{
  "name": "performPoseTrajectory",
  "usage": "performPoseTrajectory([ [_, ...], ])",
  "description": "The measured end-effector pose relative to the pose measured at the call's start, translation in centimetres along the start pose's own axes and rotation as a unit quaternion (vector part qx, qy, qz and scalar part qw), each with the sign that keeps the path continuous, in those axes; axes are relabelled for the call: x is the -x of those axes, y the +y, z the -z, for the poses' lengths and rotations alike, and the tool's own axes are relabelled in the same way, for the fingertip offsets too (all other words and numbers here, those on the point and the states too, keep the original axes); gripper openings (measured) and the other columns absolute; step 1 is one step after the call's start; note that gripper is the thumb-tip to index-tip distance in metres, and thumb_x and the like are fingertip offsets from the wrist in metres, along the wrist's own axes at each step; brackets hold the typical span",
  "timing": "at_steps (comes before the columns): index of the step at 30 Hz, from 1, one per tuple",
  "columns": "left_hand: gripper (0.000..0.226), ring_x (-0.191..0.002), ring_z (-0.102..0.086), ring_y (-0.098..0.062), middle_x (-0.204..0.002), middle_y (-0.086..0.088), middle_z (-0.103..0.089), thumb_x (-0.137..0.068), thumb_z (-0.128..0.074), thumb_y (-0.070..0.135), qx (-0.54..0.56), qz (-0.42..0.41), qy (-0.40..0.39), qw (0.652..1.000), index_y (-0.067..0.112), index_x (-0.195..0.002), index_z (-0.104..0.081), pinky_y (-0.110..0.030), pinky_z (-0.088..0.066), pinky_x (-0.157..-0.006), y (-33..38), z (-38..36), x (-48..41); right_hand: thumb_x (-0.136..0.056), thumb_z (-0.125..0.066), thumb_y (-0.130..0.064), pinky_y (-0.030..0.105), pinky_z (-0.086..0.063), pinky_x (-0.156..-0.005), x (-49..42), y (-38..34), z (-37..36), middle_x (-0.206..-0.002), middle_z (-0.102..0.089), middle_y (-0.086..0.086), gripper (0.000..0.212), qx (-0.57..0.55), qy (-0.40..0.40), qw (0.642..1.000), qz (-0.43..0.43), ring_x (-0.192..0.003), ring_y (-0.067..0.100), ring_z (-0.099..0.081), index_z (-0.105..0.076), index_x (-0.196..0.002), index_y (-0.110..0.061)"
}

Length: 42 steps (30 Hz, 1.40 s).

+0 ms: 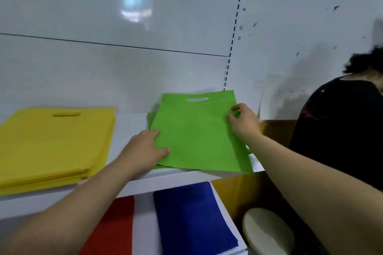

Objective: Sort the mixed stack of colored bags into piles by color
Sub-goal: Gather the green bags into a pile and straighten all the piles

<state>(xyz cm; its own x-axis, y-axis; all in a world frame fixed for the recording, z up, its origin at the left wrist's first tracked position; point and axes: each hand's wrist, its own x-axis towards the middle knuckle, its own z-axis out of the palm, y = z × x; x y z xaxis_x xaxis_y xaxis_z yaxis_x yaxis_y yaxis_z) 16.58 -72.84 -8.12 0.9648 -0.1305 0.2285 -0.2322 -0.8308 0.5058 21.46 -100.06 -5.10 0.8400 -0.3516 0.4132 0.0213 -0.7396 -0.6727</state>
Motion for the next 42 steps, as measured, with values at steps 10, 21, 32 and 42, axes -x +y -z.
performPoseTrajectory([
  [10,0.150,-0.142,-0.023,-0.011,-0.157,0.000,-0.021,-0.015,-0.015,0.105,-0.075,0.039,-0.045,0.995,0.031,-0.143,-0.037,-0.019,-0.016,-0.111,1.7,-0.9,2.1,-0.087,-0.062,-0.047,0.030,-0.034,-0.104,-2.5,3.2,-2.6,-0.144,-0.045,0.006,0.062,-0.034,-0.250,0.967,0.036,-0.129,0.023,-0.045,-0.046,-0.140,-0.018],
  [21,0.132,-0.136,-0.033,-0.004,-0.149,0.012,-0.037,-0.027,-0.024,0.104,-0.090,0.039,0.008,0.995,0.032,-0.135,-0.049,-0.020,-0.023,-0.109,1.9,-1.8,2.8,-0.091,-0.056,-0.044,0.030,-0.031,-0.107,-3.0,4.4,-3.0,-0.148,-0.041,0.008,0.059,0.042,-0.253,0.964,0.074,-0.133,0.025,-0.041,-0.046,-0.141,-0.015],
  [32,0.105,-0.137,-0.031,-0.005,-0.150,0.012,-0.034,-0.046,-0.035,0.085,-0.093,0.050,0.005,0.994,0.034,-0.137,-0.047,-0.022,-0.022,-0.110,1.9,-2.0,2.6,-0.096,-0.043,-0.051,0.031,-0.034,-0.102,-3.5,3.6,-3.2,-0.145,-0.043,0.012,0.063,0.145,-0.318,0.932,0.103,-0.131,0.028,-0.042,-0.041,-0.142,-0.008],
  [42,0.071,-0.141,-0.025,-0.010,-0.154,0.004,-0.029,-0.082,-0.059,0.059,-0.082,0.066,0.028,0.994,0.025,-0.142,-0.041,-0.023,-0.018,-0.112,3.7,1.9,2.8,-0.096,-0.048,-0.047,0.031,-0.032,-0.106,-3.3,-2.2,-1.3,-0.150,-0.036,0.012,0.066,0.116,-0.290,0.938,0.151,-0.136,0.028,-0.037,-0.033,-0.145,-0.006],
])
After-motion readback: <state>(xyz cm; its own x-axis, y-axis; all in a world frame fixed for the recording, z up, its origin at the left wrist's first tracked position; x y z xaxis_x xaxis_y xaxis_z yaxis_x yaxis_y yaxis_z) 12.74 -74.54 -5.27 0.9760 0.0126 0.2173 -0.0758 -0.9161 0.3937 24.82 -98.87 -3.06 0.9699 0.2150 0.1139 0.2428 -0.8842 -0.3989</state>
